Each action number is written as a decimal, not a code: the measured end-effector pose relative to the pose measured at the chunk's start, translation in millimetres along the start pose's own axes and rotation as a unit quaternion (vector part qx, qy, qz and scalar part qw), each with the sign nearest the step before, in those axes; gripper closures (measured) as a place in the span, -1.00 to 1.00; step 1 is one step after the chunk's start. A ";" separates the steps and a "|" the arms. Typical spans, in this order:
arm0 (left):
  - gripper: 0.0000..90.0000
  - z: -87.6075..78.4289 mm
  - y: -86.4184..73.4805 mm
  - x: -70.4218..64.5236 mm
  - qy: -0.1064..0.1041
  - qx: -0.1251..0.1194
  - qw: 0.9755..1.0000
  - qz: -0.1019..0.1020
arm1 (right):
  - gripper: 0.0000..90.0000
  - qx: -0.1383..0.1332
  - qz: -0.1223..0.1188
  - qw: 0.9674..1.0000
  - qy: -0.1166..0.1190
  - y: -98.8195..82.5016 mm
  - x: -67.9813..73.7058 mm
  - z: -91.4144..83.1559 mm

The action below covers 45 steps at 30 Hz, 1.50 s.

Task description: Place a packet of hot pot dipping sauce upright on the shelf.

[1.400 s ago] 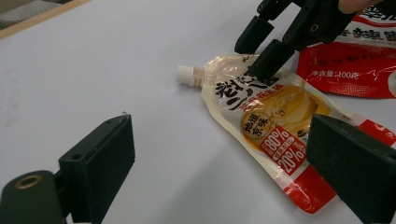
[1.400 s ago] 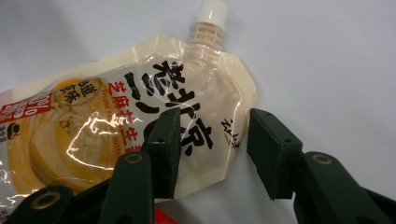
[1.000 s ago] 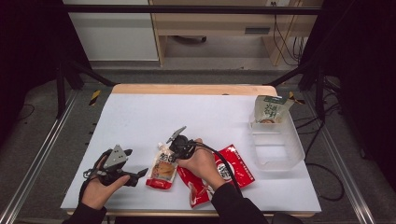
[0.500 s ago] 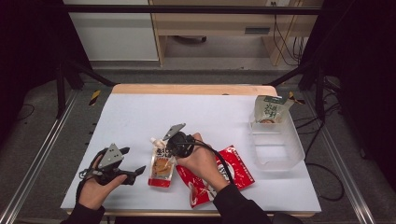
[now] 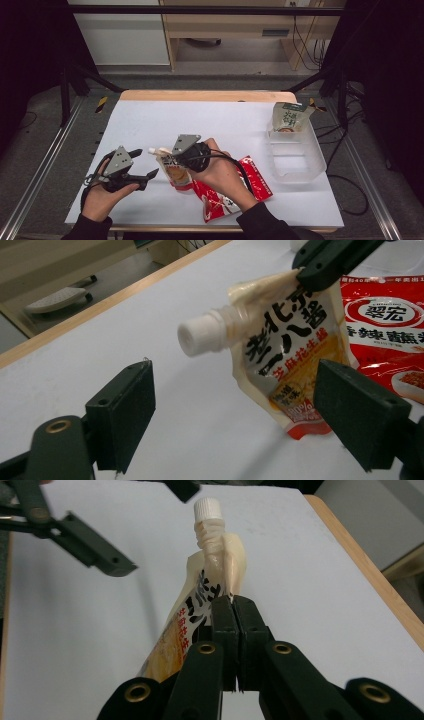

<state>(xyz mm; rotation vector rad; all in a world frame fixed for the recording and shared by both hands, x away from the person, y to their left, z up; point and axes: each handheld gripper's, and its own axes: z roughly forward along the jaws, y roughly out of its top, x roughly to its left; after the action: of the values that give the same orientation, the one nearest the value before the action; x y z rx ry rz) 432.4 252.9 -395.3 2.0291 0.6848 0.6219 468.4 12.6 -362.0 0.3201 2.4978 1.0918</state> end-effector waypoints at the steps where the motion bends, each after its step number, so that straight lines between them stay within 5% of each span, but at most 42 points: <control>1: -0.61 1.7 1.6 1.5 -0.004 0.001 1.000 0.003 | 0.98 -0.004 -0.006 1.000 0.002 -0.4 1.1 -0.8; 10: -0.37 9.7 13.5 8.4 -0.035 0.010 0.999 0.026 | 0.98 -0.019 -0.022 0.999 0.026 -2.8 6.5 -6.3; 18: -0.09 17.2 17.4 12.7 -0.068 0.013 0.997 0.017 | 0.98 -0.019 -0.029 0.999 0.032 -2.1 9.0 -6.6; 24: 0.39 22.3 18.9 13.0 -0.084 0.023 0.996 0.011 | 0.97 -0.006 -0.023 0.999 0.021 -6.7 4.4 -7.5; 32: 0.59 19.2 33.5 0.4 -0.109 0.033 0.993 0.024 | 0.94 0.005 -0.005 1.000 0.019 -18.9 -0.5 -16.7; 45: 0.63 15.6 63.1 -9.3 -0.135 0.050 0.988 0.059 | 0.90 0.017 0.002 1.000 0.017 -23.5 -3.2 -24.7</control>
<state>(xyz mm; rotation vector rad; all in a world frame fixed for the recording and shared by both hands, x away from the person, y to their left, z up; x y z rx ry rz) 450.4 208.6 -350.4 2.2080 0.4438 0.3741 459.2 -20.3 -363.3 0.3196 2.5493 1.0652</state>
